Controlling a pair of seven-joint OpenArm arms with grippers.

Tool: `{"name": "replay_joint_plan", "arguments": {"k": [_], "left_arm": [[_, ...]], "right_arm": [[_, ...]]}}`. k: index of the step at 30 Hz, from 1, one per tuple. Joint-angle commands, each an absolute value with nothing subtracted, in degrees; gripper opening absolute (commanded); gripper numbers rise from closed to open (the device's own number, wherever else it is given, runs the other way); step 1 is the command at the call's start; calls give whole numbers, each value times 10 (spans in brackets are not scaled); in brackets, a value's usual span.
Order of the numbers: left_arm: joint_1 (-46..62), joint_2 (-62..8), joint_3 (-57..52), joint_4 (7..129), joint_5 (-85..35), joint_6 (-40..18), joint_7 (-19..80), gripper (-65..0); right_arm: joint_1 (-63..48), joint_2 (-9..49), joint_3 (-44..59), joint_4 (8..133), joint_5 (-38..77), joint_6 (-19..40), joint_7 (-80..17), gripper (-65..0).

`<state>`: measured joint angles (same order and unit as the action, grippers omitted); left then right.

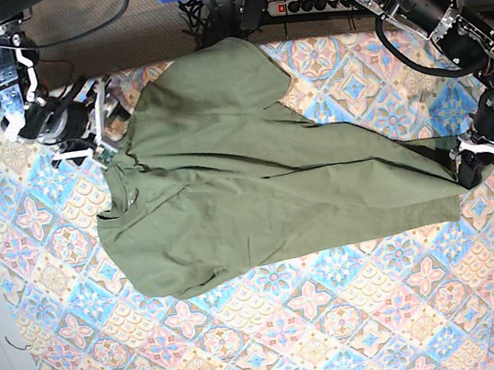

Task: Layout the t-shirt on the table in an organized manner, then fold the t-shirt properly
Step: 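Drag the collar corner with the right gripper toward the shirt's middle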

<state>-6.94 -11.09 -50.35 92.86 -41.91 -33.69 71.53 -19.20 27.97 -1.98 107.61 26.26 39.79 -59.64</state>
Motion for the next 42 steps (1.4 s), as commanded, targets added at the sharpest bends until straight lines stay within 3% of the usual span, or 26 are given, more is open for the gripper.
{"name": "replay_joint_plan", "arguments": {"k": [1,7,15,20,29,37,42], "left_arm": [[-80,-120,-503,939,-433,-340,701,-650],[-80,-120,-503,939,-433,-340,701,-650],[-80,-120,-503,939,-433,-340,701,-650],[-80,-128,-503,939,-433,-340,701,-650],[-81,-131,-503,939,-433,-340,700,-650],[-83,-131,-503,939,-433,-340,700,-650],[-82,-131,-503,939,-433,-340,700,-650]], "right_arm": [[-191,285,-20,1088,276,400,-589,-301],[-216,288,-34,1095,241,400,-563,-362],[-218,298,-208,1123,-113,400,-473,-363],[-216,298,-242,1122,-226,400,-435,-364],[-211,299,-242,1121,-240,400,-385,-365],[-228,355,-263,1128,-240,400,-380,-365],[-244,355,-284,1129,-240,400,-380,-365]]}}
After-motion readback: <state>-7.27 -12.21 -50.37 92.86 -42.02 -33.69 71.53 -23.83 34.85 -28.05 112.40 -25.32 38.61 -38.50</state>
